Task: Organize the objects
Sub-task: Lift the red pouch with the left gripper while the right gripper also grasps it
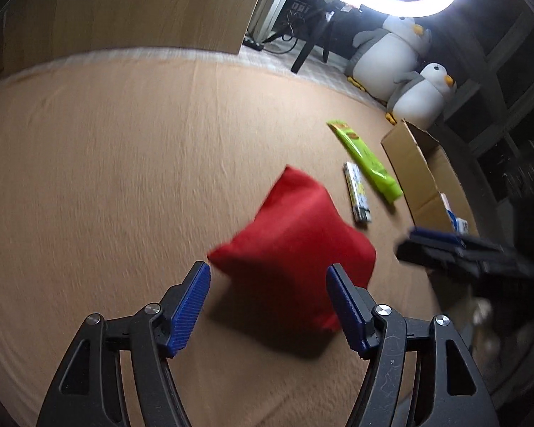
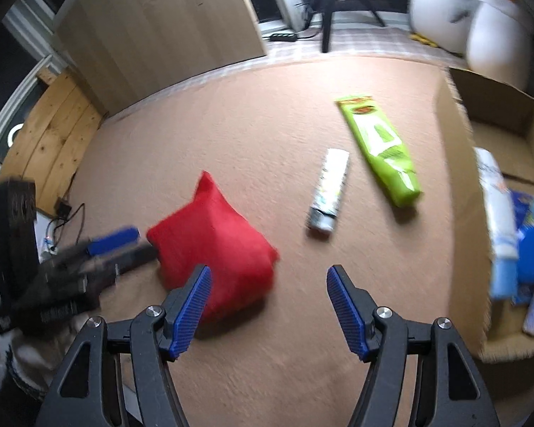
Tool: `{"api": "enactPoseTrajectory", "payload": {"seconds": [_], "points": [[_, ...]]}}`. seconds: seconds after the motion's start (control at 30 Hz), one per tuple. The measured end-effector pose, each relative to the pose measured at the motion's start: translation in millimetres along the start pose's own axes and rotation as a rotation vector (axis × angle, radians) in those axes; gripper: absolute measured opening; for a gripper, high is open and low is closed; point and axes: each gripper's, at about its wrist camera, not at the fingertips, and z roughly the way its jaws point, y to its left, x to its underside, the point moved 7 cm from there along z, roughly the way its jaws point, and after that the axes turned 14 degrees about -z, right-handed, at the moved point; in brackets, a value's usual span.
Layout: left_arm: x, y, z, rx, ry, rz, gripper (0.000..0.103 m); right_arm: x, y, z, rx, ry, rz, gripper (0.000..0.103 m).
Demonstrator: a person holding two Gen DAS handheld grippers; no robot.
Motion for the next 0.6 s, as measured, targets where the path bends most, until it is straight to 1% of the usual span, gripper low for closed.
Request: {"api": "enactPoseTrajectory", "payload": {"seconds": [0.03, 0.1, 0.13, 0.23, 0.33, 0.43, 0.6], "points": [[4, 2, 1, 0.007, 0.011, -0.007, 0.074, -4, 2, 4, -0.01, 0.008, -0.007, 0.064], [11, 4, 4, 0.025, 0.032, -0.024, 0.079, -11, 7, 13, -0.033, 0.031, -0.028, 0.064], [13, 3, 7, 0.033, 0.04, -0.029, 0.08, -13, 10, 16, -0.043, 0.041, -0.04, 0.064], [18, 2, 13, 0.053, 0.066, -0.042, 0.08, -19, 21, 28, -0.07, 0.074, -0.081, 0.065], [20, 1, 20, 0.077, 0.086, -0.061, 0.08, -21, 27, 43, -0.105, 0.115, -0.096, 0.065], [20, -2, 25, 0.098, 0.1, -0.077, 0.08, -22, 27, 53, -0.095, 0.14, -0.105, 0.067], [24, -7, 34, 0.118, 0.123, -0.082, 0.079, -23, 26, 58, -0.108, 0.157, -0.108, 0.069]]}}
